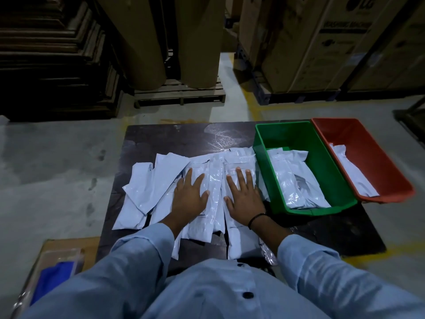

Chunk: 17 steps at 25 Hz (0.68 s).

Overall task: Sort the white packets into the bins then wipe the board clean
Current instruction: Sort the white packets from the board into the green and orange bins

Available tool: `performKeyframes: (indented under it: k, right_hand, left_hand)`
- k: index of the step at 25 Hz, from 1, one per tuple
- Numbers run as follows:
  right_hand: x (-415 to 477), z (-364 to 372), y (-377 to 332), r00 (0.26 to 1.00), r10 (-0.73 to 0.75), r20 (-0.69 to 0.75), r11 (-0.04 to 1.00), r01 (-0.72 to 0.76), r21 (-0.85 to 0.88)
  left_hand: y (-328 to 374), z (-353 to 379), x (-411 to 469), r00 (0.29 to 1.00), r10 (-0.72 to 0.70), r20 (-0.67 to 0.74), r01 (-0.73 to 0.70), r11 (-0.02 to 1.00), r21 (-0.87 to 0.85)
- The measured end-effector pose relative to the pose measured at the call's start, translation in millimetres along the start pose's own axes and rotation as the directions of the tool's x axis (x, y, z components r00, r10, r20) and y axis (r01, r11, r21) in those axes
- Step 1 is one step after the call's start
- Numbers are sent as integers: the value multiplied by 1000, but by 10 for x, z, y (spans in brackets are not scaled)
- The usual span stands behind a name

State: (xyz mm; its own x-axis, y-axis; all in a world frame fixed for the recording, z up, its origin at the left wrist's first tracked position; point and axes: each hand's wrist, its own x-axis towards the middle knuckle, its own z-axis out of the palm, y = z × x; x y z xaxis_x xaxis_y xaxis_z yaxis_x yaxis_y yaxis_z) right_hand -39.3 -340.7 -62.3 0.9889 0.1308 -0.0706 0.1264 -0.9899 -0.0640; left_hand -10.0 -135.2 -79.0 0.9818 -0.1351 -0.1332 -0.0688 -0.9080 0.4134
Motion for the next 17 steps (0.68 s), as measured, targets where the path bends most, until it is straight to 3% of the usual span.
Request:
performKeyframes:
  k: [9,17]
  right_hand:
    - [-6,1,11,999,-21,27,1000,21,1]
    - [156,-173,74,997,-68,-47,996,70,50]
  left_hand:
    - [104,-31,-34,998,-28,53,30,999,-29]
    - [371,-233,41,996,-21,-90,12,995,-96]
